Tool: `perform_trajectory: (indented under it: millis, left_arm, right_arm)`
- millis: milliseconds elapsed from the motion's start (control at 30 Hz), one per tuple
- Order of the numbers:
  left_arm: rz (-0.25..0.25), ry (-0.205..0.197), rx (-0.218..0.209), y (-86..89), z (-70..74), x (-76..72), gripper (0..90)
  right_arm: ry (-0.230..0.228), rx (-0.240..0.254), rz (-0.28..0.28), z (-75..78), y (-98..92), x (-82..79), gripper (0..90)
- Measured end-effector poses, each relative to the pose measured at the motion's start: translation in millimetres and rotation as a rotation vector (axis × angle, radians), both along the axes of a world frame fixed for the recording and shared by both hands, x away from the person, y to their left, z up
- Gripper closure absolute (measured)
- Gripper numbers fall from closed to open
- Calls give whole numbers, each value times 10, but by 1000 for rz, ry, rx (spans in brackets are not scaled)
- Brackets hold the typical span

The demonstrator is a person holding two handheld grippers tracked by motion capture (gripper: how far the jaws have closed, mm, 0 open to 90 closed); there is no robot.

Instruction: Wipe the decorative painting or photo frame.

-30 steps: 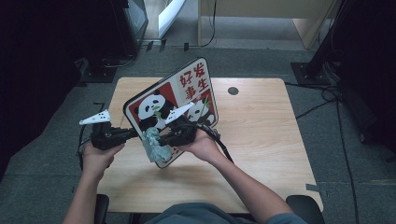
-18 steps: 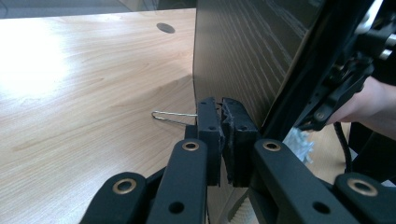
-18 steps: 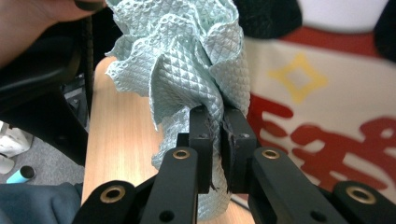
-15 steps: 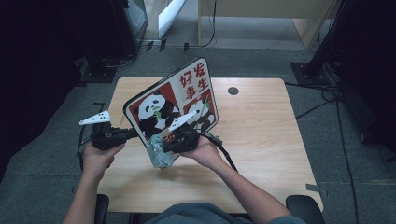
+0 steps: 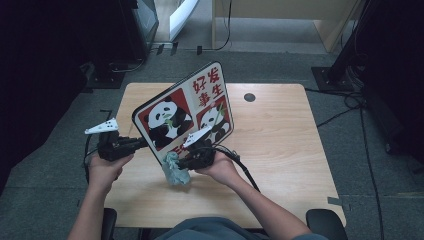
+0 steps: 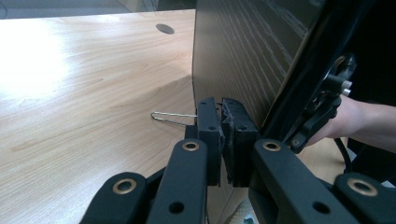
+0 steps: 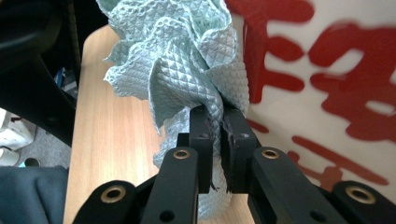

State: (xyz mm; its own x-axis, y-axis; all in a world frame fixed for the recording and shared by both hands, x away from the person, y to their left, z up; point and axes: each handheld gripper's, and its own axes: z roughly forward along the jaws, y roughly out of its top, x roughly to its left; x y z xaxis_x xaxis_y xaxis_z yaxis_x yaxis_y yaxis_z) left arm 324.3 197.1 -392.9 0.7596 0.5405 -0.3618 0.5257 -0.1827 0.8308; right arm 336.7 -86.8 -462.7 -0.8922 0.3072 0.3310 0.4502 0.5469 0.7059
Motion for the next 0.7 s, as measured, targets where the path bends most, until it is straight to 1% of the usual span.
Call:
perform_trajectory:
  millis: [133, 267, 333, 433, 567, 633, 700]
  left_arm:
    - [1, 1, 0, -1, 0, -2, 871]
    - [3, 0, 0, -2, 1, -3, 869]
    - [3, -1, 1, -2, 1, -2, 866]
    - [2, 0, 1, -4, 0, -1, 860]
    - [2, -3, 6, -7, 1, -2, 861]
    - [3, -3, 5, -5, 1, -1, 860]
    - [5, -5, 4, 0, 4, -2, 858]
  right_arm:
    - [7, -19, 1, -78, -10, -14, 843]
    - [25, -8, -5, -135, -31, -14, 842]
    - [23, -12, -5, -143, -33, -15, 843]
    - [32, -22, -7, -128, -26, -16, 843]
    - [32, -35, -6, -93, -24, -22, 844]
    - [24, -32, -6, -62, -26, -28, 844]
    - [13, -19, -5, -12, -25, -30, 844]
